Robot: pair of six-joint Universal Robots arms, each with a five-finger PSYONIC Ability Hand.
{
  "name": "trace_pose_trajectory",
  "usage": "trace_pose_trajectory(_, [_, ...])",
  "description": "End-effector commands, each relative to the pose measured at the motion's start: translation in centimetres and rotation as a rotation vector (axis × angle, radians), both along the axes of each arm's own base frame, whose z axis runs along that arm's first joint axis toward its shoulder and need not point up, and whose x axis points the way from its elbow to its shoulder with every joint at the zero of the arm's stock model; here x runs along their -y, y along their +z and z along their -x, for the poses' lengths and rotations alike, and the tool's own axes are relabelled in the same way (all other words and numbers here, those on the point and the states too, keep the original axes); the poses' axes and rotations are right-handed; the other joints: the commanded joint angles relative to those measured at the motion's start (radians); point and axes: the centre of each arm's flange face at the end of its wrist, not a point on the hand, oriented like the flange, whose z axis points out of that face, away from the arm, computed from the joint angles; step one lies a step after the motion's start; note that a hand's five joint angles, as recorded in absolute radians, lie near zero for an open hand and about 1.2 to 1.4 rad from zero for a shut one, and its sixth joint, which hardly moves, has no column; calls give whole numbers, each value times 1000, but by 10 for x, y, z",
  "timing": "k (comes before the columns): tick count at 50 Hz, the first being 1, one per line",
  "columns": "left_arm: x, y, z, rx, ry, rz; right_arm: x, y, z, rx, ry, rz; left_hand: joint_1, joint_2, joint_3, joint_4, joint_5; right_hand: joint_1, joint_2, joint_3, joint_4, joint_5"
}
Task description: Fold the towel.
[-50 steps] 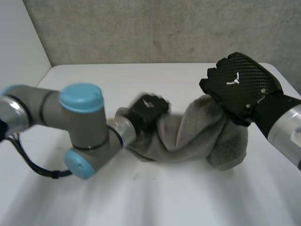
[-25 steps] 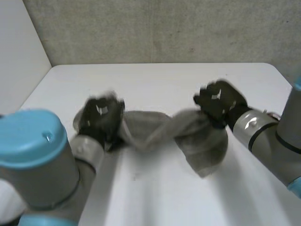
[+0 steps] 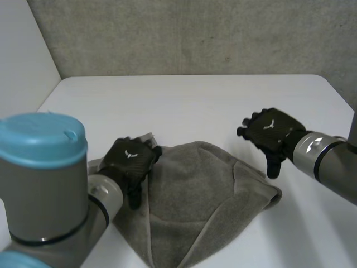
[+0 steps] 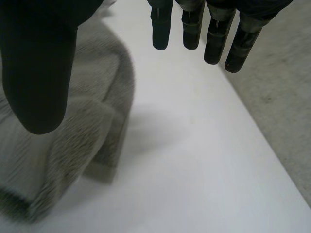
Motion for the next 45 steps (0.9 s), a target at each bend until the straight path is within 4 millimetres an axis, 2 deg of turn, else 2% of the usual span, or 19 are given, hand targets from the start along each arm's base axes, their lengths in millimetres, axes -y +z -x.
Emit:
trace_pose_trajectory(1, [30,-8,1,54,-182,38,2,0,2,74,57,-24,54,65,63,64,65,-36,-54,-38,-56,-62])
trace_pose_trajectory(7, [50,-27,1,182,-265,93,2,-8,8,37,121,-22,245,256,254,255,256,-36,-54,-38,-56,-62])
trace_pose_trajectory(9, [71,-39,-5,265,-271,115,3,-10,10,28,118,-22,423,435,433,434,434,-36,-54,-38,-56,-62])
trace_pose_trajectory(10, [79,-45,-7,294,-276,122,1,-12,11,24,119,-28,439,450,448,449,450,-36,-54,-38,-56,-62])
trace_pose_trajectory(13, [84,-50,-7,315,-288,126,0,-16,11,17,120,-39,439,450,448,449,450,-36,-54,-38,-56,-62])
trace_pose_trajectory(15, [90,-60,-3,315,-317,115,-1,-18,11,15,117,-45,448,459,457,458,459,-36,-54,-38,-56,-62])
trace_pose_trajectory(24, [96,-69,3,282,-370,111,-3,-26,12,11,118,-70,442,453,451,452,453,-36,-54,-38,-56,-62])
trace_pose_trajectory(33, [101,-69,10,266,-375,169,-5,-34,14,5,116,-96,298,309,307,308,309,-36,-54,-38,-56,-62])
trace_pose_trajectory(41, [97,-72,10,271,-380,161,-2,-38,16,3,108,-112,351,362,360,361,362,-36,-54,-38,-56,-62])
trace_pose_trajectory(45, [96,-76,10,278,-379,151,-3,-40,16,3,107,-116,509,520,518,519,520,-36,-54,-38,-56,-62])
